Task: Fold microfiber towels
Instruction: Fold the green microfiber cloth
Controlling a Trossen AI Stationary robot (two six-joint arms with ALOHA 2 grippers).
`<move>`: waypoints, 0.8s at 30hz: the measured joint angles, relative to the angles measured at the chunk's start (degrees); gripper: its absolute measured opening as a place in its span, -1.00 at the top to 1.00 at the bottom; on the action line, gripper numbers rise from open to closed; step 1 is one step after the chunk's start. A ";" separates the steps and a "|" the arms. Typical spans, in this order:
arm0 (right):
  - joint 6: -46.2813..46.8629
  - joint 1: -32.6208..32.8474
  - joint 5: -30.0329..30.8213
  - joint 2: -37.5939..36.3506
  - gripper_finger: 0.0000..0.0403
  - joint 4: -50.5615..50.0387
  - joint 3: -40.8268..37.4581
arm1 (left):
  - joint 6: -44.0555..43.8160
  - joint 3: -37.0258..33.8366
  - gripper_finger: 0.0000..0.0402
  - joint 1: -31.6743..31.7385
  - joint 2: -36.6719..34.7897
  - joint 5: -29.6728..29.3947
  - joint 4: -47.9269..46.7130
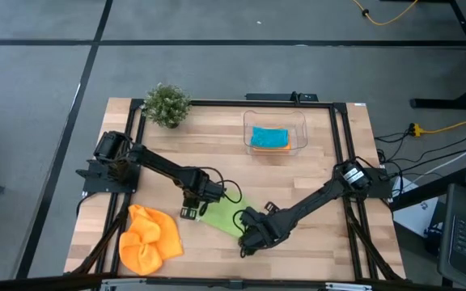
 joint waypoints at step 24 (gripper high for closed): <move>-1.08 -1.91 -8.73 -2.29 0.55 -5.67 -5.93 | -0.03 0.11 0.43 0.13 0.00 -1.34 0.81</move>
